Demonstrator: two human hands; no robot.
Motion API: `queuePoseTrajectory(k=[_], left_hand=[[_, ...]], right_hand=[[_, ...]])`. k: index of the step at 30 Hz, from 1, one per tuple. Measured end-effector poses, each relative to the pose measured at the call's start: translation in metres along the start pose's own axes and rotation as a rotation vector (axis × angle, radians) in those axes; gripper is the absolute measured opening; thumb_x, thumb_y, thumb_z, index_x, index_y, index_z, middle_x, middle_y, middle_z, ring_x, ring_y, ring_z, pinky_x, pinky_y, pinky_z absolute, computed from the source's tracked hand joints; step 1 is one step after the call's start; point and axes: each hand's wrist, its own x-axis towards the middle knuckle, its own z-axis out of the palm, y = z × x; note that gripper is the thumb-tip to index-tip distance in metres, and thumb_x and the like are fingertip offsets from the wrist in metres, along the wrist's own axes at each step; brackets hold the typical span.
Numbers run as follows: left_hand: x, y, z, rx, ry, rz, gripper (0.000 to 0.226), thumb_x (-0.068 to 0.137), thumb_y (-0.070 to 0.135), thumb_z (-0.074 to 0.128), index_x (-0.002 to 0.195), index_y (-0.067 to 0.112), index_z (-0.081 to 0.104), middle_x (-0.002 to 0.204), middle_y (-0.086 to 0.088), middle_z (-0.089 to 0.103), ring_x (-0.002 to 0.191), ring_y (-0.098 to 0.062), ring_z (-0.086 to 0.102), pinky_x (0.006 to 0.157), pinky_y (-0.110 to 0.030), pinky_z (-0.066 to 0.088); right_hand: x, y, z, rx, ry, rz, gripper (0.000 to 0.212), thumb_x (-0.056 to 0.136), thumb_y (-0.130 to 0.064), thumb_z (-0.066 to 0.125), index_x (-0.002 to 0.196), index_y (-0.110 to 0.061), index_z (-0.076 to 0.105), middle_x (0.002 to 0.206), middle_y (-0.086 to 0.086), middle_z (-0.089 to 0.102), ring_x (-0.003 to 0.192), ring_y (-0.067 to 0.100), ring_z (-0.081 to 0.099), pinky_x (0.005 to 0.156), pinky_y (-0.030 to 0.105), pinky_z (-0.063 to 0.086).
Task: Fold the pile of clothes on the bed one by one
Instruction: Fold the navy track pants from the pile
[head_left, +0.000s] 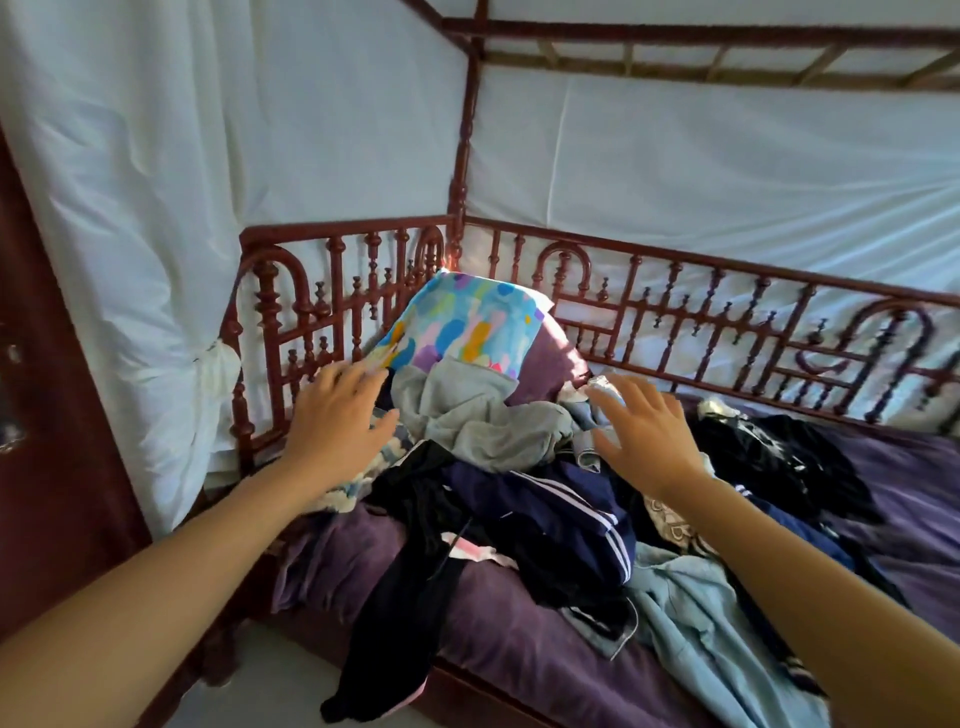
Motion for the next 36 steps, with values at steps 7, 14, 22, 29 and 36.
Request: queuePoseTrajectory(k=[7,14,22,29,36], left_hand=[[0.085,0.029,0.072,-0.164,-0.057,0.157,0.05,0.093,0.034,0.05,0.135,0.009,0.045,0.14,-0.007,0.043,0.129,-0.028,0.035,0.098,-0.04,0.033],[0.117,0.091,0.169,-0.267,-0.2,0.253,0.053,0.094,0.038,0.048,0.14,0.013,0.04,0.147,-0.007,0.036,0.135,-0.025,0.028,0.109,-0.038,0.025],[0.137,0.127,0.255,-0.248,-0.362,0.146,0.052,0.095,0.041,0.043,0.142,0.017,0.036,0.149,-0.002,0.033,0.136,-0.02,0.026,0.105,-0.033,0.029],[0.101,0.139,0.319,-0.311,-0.578,-0.061,0.051,0.097,0.039,0.042,0.142,0.018,0.034,0.148,0.001,0.034,0.136,-0.017,0.026,0.106,-0.028,0.028],[0.084,0.125,0.367,-0.269,-0.82,-0.204,0.051,0.098,0.041,0.038,0.143,0.019,0.031,0.147,0.001,0.035,0.136,-0.019,0.027,0.106,-0.032,0.03]], right_hand=[[0.018,0.033,0.034,-0.064,-0.076,0.165,0.052,0.094,-0.037,0.047,0.143,-0.027,0.033,0.15,-0.001,0.027,0.14,0.02,0.017,0.11,0.039,0.017],[-0.003,0.091,0.091,-0.006,-0.123,0.33,0.045,0.09,-0.024,0.058,0.134,-0.02,0.051,0.142,0.007,0.042,0.135,0.028,0.032,0.105,0.045,0.026],[0.016,0.147,0.19,0.072,-0.289,0.396,0.051,0.094,-0.037,0.043,0.143,-0.03,0.03,0.153,-0.003,0.021,0.141,0.017,0.015,0.108,0.032,0.017],[0.023,0.132,0.279,0.236,-0.462,0.35,0.053,0.094,-0.038,0.043,0.144,-0.028,0.03,0.152,-0.001,0.022,0.141,0.014,0.017,0.109,0.03,0.021],[0.006,0.101,0.325,0.242,-0.673,0.363,0.064,0.086,-0.04,0.058,0.143,-0.021,0.036,0.15,0.009,0.029,0.14,0.024,0.025,0.107,0.039,0.031]])
